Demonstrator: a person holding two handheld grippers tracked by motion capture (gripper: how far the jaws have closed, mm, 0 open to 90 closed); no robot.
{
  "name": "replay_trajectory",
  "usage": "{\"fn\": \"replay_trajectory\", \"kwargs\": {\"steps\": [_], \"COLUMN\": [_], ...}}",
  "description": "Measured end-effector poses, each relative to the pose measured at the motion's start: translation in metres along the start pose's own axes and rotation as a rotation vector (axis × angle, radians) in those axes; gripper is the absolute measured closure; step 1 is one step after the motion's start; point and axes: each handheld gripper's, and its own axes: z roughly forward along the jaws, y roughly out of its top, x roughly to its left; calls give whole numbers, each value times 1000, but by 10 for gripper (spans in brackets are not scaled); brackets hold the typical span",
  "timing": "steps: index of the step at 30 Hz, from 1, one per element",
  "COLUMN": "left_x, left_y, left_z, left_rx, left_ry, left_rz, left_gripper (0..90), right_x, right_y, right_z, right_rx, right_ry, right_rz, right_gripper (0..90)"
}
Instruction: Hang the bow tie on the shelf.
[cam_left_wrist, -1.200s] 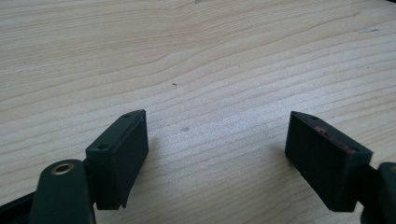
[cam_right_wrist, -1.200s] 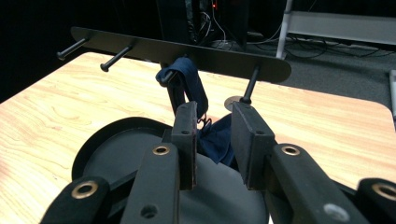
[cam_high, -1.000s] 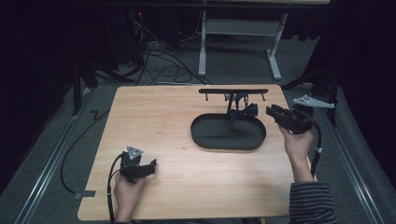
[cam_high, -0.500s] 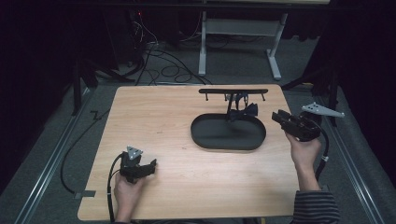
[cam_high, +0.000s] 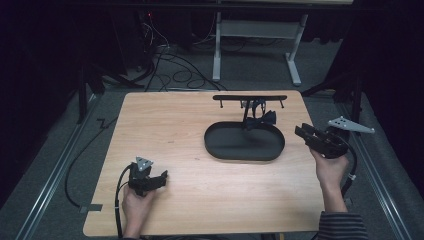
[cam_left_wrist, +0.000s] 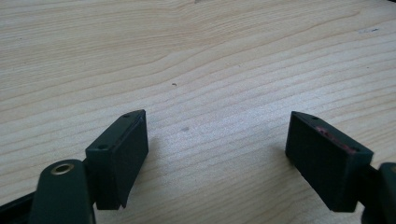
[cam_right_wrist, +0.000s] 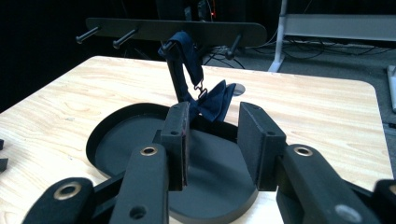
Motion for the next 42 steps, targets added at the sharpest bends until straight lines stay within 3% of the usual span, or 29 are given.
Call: {"fn": "replay_trajectory", "kwargs": {"steps": [13, 42], "left_x": [0, 0], "left_y": [0, 0], "left_z": [0, 0], "left_rx": [0, 0], "left_ry": [0, -1], "left_rz": [0, -1], "left_gripper": [216, 214], "right_x": [-3, 20], "right_y": [-18, -52], "right_z": [-11, -4], "right_rx": [-26, 19], "right_ry": [-1, 74], "right_rz": [38, 56], "right_gripper": [649, 639]}}
